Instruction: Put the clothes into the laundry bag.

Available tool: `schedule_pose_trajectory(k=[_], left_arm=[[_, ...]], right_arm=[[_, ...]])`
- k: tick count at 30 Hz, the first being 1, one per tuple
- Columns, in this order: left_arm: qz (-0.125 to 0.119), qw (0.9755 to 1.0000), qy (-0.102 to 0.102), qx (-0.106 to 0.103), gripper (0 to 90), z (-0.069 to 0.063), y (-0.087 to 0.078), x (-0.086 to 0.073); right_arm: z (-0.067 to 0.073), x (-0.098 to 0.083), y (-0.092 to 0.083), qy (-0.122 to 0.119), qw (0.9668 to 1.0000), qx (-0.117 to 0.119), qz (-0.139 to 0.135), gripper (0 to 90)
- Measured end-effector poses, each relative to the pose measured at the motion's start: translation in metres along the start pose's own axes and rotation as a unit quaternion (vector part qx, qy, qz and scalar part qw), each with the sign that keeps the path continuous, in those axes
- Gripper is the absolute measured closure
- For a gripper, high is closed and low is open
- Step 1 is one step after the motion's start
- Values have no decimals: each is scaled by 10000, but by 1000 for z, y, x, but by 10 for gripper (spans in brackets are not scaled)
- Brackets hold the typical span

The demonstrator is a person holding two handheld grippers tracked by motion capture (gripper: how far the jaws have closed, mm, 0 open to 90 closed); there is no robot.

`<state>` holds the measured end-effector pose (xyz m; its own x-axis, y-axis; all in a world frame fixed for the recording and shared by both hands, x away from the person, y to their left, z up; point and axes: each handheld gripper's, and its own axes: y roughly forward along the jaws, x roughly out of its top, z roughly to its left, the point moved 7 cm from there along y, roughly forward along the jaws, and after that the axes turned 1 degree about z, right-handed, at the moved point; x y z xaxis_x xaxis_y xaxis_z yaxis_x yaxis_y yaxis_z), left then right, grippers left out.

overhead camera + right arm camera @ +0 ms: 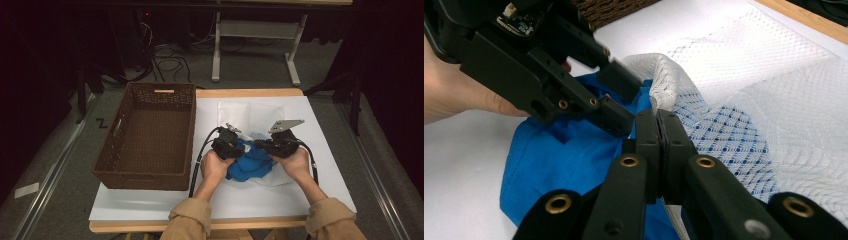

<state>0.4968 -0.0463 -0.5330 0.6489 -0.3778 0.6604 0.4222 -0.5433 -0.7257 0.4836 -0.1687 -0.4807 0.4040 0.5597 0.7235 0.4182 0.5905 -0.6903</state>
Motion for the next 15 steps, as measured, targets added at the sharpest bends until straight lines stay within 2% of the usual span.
schedule_pose_trajectory(k=[2, 5, 11, 15], left_arm=[[32, 10000, 68, -11, 782, -1, -1, -1], [-22, 9998, 191, -45, 846, -4, -8, -1], [-214, 9976, 621, -206, 868, -22, -24, 2], [-231, 9970, 709, -228, 868, -28, -23, 7]], right_arm=[[1, 1, 1, -13, 10000, 10, -19, 898], [1, 2, 0, -32, 10000, -20, -31, 898], [0, 7, -6, -33, 9999, -45, -133, 899], [5, 12, -8, -63, 9999, -18, -143, 899]])
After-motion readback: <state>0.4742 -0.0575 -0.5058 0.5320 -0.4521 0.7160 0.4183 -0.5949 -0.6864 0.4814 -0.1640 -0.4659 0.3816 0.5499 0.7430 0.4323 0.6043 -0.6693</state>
